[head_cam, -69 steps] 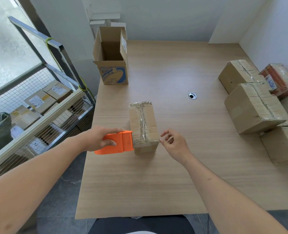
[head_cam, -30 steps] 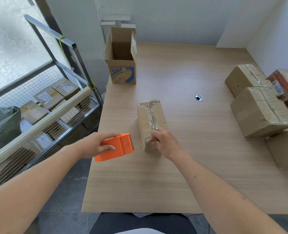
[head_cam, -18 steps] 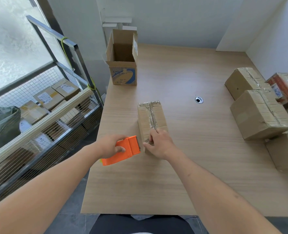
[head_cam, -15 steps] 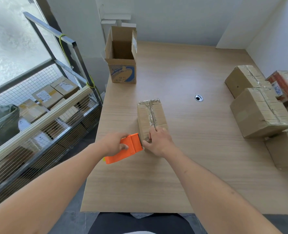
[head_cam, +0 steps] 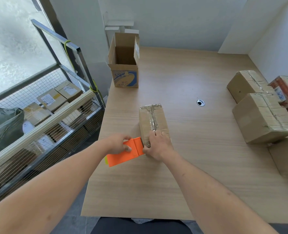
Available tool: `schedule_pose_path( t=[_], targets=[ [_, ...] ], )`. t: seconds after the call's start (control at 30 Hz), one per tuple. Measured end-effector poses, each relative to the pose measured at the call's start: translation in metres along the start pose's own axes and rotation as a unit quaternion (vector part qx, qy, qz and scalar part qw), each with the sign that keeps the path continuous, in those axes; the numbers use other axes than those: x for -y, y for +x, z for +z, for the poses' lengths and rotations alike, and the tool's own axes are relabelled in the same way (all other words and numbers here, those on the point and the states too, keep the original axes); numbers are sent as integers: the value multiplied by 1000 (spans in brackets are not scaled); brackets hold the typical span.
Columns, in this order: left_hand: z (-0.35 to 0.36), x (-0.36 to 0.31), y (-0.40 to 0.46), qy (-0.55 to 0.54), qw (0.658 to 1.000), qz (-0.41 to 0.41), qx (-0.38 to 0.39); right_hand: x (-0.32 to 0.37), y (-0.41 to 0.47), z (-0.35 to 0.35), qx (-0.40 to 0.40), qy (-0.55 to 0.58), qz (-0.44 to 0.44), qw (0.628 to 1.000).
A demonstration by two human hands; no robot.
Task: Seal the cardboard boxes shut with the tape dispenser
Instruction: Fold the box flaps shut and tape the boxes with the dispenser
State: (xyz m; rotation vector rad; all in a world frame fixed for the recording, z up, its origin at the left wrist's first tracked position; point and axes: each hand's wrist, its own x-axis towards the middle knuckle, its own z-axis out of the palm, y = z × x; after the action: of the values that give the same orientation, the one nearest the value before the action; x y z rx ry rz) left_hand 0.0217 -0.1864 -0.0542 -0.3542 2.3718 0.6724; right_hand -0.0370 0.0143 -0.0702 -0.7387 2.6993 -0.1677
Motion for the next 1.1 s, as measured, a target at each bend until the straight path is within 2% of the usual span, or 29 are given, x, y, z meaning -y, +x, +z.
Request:
schedule_pose_path(
  t=[0.2, 0.33, 0.43, 0.53, 0.67, 0.83, 1.0, 1.1],
  targets=[
    [-4, -20, -3, 62, 998, 2, -12, 0, 1, -1, 8, -16, -6, 1000],
    [-6, -34, -10, 143, 987, 17, -72, 1, 3, -4, 23, -13, -2, 1000],
    [7, -33, -18, 145, 982, 29, -122, 2, 4, -4, 25, -14, 1, 1000],
    [26, -16, -27, 168, 973, -4, -161, 5, 2, -5, 20, -20, 6, 1000],
    [36, 28, -30, 92, 975, -57, -194, 3, 4, -5, 13, -19, 3, 1000],
    [37, 36, -21, 49, 968, -28, -244, -1, 4, -1, 14, 2, 0, 1000],
    [59, 33, 2, 19, 958, -18, -285, 3, 2, 10, -55, -25, -1, 998],
    [83, 33, 16, 16, 962, -38, -271, -1, 3, 19, -100, -31, -14, 994]
  ],
)
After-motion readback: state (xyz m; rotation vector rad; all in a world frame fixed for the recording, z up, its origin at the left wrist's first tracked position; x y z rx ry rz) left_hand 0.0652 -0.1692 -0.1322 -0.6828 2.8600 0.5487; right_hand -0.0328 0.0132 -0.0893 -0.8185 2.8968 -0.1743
